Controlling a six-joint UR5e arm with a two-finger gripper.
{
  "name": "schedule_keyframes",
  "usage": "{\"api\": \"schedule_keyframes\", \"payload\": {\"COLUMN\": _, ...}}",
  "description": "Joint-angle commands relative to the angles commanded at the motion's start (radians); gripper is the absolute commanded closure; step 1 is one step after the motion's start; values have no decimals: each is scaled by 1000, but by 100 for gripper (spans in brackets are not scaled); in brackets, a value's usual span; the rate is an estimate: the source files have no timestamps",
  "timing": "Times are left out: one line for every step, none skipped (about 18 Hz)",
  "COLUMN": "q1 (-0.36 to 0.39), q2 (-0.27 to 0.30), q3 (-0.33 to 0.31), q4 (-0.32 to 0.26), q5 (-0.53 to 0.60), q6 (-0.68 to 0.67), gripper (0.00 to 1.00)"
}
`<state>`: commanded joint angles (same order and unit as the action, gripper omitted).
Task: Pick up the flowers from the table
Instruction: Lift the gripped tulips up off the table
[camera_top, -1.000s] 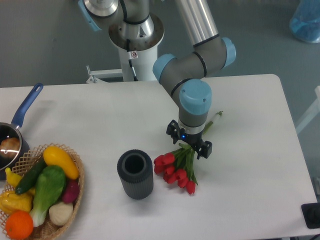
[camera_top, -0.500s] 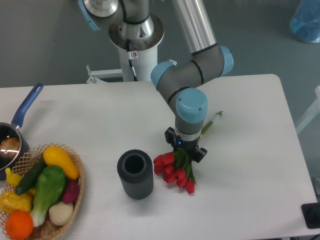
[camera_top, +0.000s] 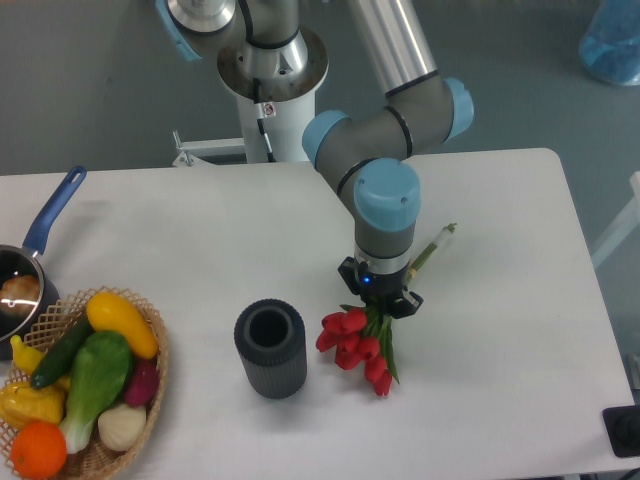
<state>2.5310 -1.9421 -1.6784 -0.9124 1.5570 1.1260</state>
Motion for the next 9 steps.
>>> {"api": "schedule_keyframes", "payload": {"q1": 15, "q2": 2, "q3": 44, "q4": -66, "q5": -5, "q6": 0, "gripper": 100}}
{"api": "schedule_keyframes", "payload": {"q1": 23, "q2": 3, "q3": 77, "q4": -115, "q5": -14, "q6": -2, "gripper": 100}}
{"api": "schedule_keyframes", "payload": {"q1": 28, "q2": 9, "q3": 110, "q4": -155, "q5": -18, "q6": 0, "gripper": 100}}
{"api": "schedule_keyframes", "payload": {"q1": 28, "q2": 14, "q3": 139, "q4": -181, "q5": -20, "q6": 3, "gripper": 100}}
{"api": "schedule_keyframes", "payload": {"q1": 28, "q2": 17, "q3": 160, "q4": -203, "q5": -21, "q6": 9, "gripper": 100}}
{"api": "schedule_keyframes", "payload": {"q1": 28, "q2": 15, "q3": 175, "q4": -212, "q5": -21, "q6": 9, "gripper": 100}}
{"api": "schedule_keyframes", "payload": {"q1": 28, "q2": 12, "q3": 187, "q4": -213, "q5": -21, "q6": 11, "gripper": 100}}
{"api": "schedule_keyframes", "payload": {"q1": 28, "q2": 12, "q3": 203, "q4": -215, "q5": -20, "q6": 12, "gripper": 100}}
{"api": "schedule_keyframes", "payload": {"q1": 28, "q2": 12, "q3": 215, "q4": -224, "q5": -14, "q6": 26, "gripper": 100}}
